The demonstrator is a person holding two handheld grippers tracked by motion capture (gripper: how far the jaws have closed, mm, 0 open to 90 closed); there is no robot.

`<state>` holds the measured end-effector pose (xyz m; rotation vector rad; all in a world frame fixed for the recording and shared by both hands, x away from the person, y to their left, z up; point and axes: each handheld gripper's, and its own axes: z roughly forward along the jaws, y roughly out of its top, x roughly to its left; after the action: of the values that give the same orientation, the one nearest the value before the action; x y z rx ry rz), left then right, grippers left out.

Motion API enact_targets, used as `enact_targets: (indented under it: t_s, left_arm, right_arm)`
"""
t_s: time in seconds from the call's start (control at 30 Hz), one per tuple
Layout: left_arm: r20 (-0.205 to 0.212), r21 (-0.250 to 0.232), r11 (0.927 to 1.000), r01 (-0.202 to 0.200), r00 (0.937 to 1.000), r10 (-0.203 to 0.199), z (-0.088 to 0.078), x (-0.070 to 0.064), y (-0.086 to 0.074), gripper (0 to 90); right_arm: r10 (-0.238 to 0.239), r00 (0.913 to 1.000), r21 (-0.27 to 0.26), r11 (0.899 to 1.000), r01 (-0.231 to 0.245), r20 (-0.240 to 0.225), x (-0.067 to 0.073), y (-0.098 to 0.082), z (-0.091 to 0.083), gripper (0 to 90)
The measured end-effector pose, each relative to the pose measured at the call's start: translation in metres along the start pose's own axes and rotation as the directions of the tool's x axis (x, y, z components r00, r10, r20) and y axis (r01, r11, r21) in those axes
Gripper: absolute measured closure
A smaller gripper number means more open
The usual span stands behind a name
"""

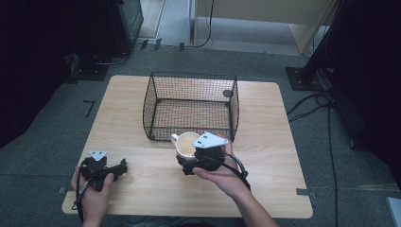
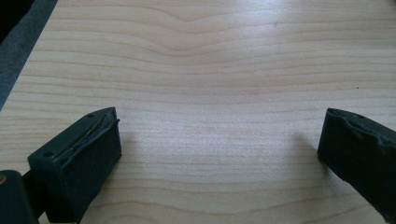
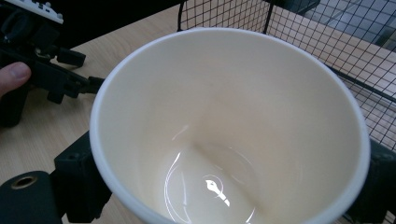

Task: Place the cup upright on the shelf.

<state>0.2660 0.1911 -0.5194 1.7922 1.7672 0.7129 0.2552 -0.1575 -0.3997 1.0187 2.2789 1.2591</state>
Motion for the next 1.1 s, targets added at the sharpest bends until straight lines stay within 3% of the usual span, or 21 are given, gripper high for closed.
enact_targets:
  t_s: [1.1]
  left_arm:
    - [0.000,-0.001,1.0000,0.002,1.0000,-0.002,0.000,0.000,0.000,0.0]
  right_arm:
    - [0.004,0.9998,-0.048,0.999,-0.003,0.019,-0.044,0.047,0.010,9.0]
